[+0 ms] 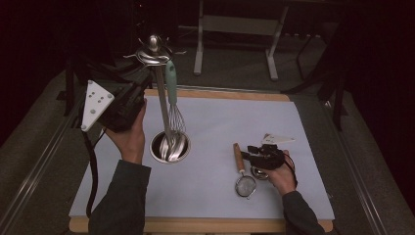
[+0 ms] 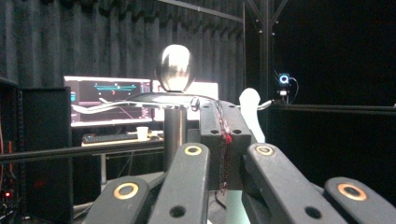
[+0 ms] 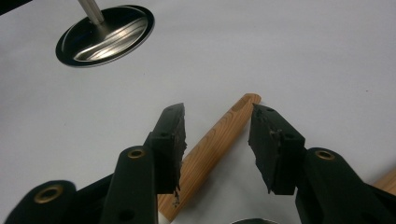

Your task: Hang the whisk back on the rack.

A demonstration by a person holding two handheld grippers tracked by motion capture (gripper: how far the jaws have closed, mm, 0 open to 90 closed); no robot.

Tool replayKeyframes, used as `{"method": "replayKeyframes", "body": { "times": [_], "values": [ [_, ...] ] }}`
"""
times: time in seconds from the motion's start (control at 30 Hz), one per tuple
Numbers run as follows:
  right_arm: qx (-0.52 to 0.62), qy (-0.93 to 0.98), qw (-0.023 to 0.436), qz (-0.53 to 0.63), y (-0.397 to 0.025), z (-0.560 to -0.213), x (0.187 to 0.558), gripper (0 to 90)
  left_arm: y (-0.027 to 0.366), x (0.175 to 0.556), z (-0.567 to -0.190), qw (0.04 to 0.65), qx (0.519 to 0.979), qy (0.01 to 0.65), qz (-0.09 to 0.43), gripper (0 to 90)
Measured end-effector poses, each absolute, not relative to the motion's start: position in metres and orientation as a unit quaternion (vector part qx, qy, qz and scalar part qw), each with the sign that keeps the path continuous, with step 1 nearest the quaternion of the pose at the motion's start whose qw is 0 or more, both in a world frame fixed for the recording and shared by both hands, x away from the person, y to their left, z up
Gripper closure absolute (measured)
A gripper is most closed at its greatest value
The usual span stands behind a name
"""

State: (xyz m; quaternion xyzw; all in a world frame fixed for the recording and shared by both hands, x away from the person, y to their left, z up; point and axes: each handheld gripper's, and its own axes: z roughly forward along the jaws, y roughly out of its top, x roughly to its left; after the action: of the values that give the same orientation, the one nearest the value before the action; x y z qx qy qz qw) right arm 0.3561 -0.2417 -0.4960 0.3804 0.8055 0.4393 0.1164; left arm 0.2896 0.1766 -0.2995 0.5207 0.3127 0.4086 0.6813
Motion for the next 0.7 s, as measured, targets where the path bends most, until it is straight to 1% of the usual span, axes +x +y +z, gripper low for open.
{"method": "replayKeyframes", "body": {
  "times": [0.7],
  "values": [
    [0.381,0.806,0.116,0.438,-0.243,-0.497,0.356,55.0,0.199,0.300,-0.293,0.663,0.515,0.344,0.420,90.0]
  ]
}}
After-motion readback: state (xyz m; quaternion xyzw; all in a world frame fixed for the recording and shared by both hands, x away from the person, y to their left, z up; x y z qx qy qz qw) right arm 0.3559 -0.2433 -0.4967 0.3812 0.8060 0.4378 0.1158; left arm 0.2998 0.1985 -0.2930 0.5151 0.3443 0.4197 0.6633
